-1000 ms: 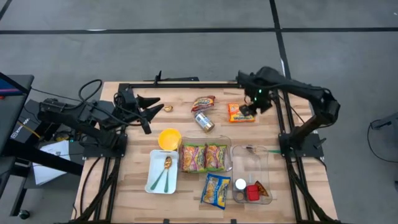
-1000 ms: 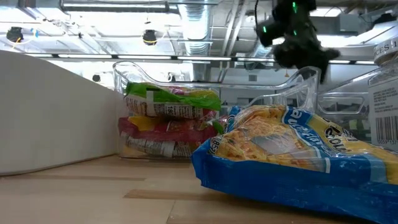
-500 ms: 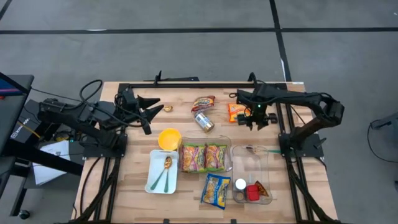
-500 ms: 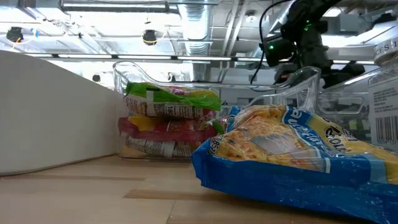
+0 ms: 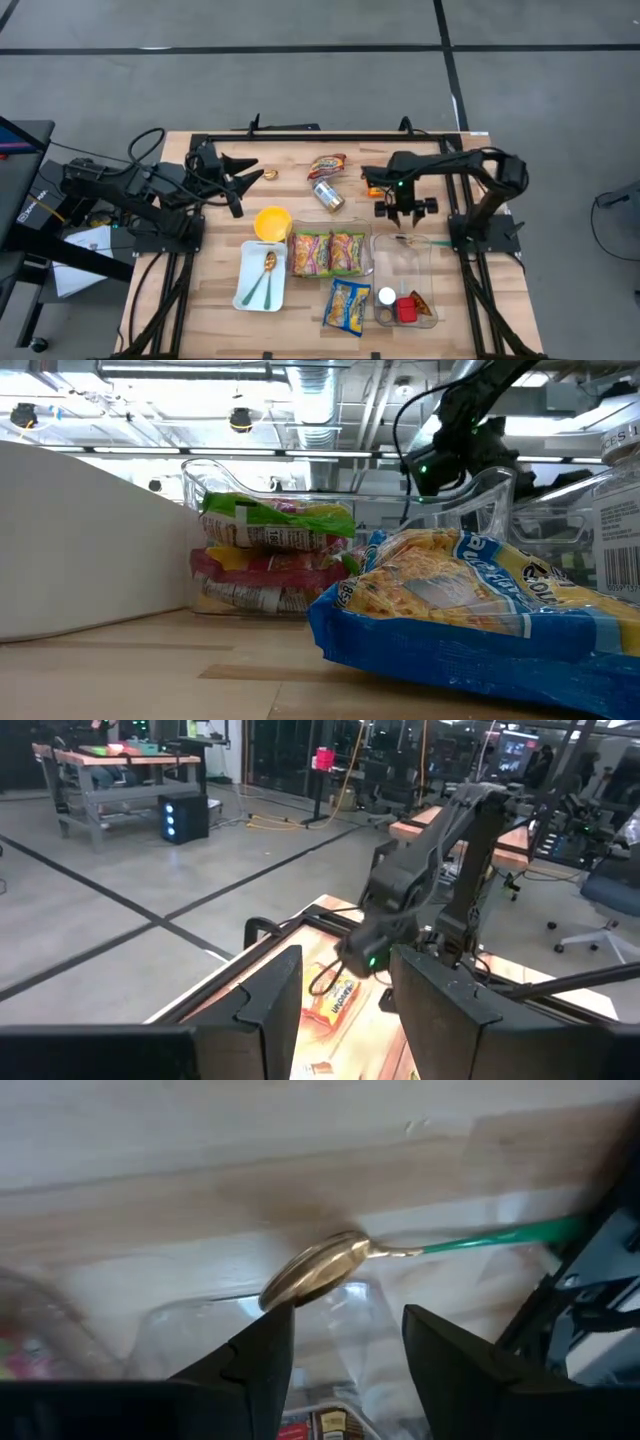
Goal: Pick & Place Food Item
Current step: Put the green spoon into the white bin
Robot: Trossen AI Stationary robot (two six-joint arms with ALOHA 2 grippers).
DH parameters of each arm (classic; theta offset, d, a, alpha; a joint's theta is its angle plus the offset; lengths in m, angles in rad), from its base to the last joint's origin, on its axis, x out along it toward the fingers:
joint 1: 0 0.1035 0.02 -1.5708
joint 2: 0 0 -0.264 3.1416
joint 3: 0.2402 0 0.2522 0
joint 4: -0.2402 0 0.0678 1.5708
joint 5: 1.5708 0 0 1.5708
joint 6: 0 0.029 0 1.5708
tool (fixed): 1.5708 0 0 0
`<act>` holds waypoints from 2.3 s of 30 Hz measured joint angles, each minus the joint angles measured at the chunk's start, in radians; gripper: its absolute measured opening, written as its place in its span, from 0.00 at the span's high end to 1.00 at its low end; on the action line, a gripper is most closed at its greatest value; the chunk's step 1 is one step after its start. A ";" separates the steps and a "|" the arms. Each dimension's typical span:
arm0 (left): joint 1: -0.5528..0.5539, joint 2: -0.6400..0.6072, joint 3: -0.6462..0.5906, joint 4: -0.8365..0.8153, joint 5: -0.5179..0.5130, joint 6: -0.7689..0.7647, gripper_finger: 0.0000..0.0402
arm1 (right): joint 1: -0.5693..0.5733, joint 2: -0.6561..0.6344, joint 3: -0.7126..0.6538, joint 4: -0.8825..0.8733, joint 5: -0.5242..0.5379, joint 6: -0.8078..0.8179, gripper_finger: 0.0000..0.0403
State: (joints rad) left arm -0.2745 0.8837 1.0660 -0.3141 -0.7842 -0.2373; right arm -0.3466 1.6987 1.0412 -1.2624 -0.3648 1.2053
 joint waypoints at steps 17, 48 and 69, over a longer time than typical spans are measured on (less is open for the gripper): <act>0.000 0.000 0.000 0.000 0.031 0.004 0.63 | 0.090 0.091 0.001 0.104 -0.037 0.055 0.51; 0.006 0.000 0.000 0.008 0.031 0.023 0.63 | 0.096 0.091 -0.072 0.159 -0.083 0.051 0.52; 0.008 0.000 0.000 0.008 0.031 0.023 0.63 | 0.096 0.091 -0.058 0.181 -0.079 0.043 0.86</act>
State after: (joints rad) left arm -0.2668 0.8837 1.0664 -0.3058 -0.7536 -0.2142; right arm -0.2501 1.7893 0.9829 -1.0811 -0.4442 1.2486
